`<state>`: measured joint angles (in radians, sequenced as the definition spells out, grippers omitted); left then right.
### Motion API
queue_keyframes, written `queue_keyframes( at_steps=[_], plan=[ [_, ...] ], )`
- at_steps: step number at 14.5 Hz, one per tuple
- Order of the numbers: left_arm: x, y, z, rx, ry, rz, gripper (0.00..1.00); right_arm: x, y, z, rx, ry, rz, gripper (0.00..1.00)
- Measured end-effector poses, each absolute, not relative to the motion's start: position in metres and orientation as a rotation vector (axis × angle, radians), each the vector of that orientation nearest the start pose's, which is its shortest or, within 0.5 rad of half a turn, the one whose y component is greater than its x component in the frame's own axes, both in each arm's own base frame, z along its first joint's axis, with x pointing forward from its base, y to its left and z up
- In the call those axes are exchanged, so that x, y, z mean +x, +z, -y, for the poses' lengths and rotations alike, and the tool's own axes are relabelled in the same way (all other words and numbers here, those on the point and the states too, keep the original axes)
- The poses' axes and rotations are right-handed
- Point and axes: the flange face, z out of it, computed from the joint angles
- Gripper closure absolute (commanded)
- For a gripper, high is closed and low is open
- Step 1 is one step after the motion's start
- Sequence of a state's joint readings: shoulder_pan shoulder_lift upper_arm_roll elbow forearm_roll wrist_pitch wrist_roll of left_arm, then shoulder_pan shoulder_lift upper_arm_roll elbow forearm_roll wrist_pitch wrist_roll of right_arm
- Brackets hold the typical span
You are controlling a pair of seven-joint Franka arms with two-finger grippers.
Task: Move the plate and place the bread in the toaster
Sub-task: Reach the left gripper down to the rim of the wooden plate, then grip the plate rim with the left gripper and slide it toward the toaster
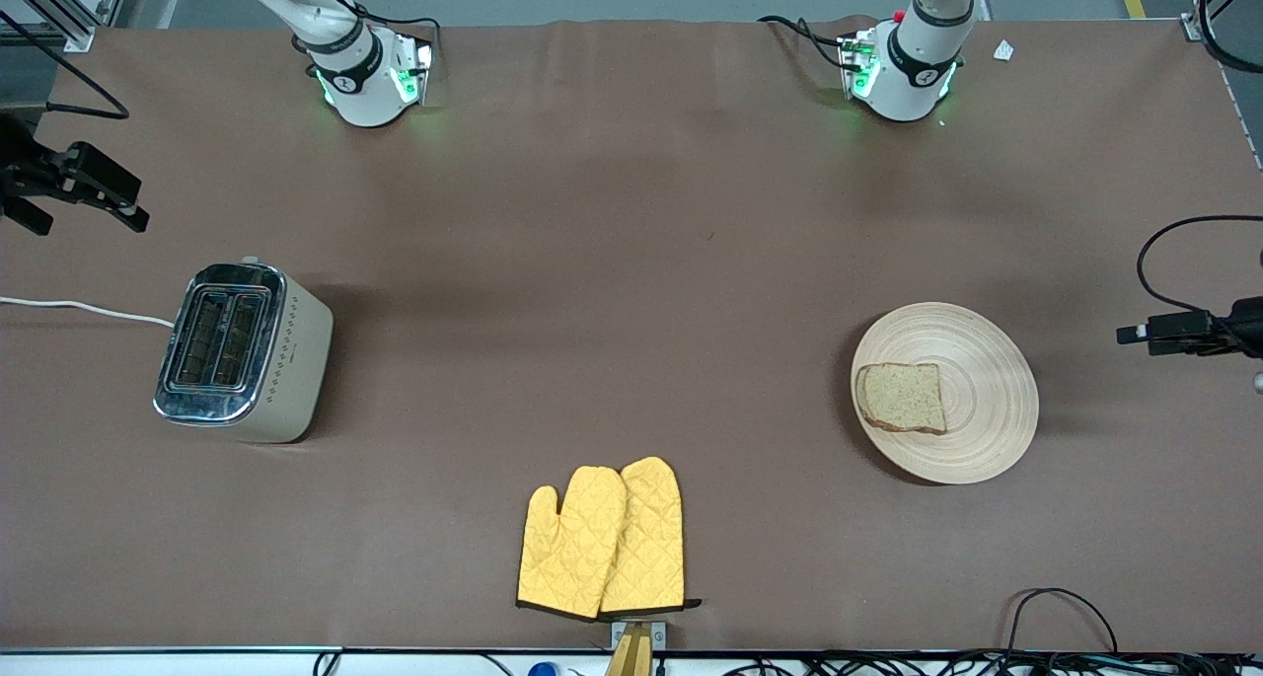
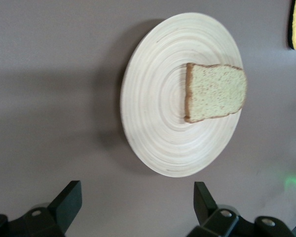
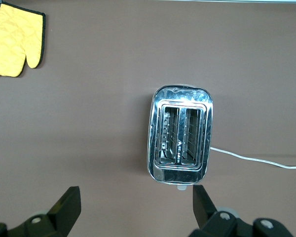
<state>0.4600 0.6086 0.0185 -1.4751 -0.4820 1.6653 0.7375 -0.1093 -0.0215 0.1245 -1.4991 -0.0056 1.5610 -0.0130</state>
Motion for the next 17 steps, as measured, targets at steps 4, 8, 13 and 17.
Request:
queue_keyframes(
  at_steps=[4,8,13,17],
  plan=[
    [0.597,0.213,-0.297,2.375,-0.019,0.081,0.00,0.547,0.669,-0.009,-3.147,-0.132,0.044,0.00],
    [0.594,0.165,-0.291,2.248,0.030,0.001,0.07,0.547,0.669,-0.009,-3.147,-0.131,0.044,0.00],
    [0.601,0.137,-0.269,2.159,0.046,-0.039,0.19,0.547,0.669,-0.009,-3.147,-0.131,0.044,0.00],
    [0.608,0.126,-0.248,2.100,0.055,-0.045,0.35,0.547,0.669,-0.009,-3.147,-0.131,0.045,0.00]
  ],
)
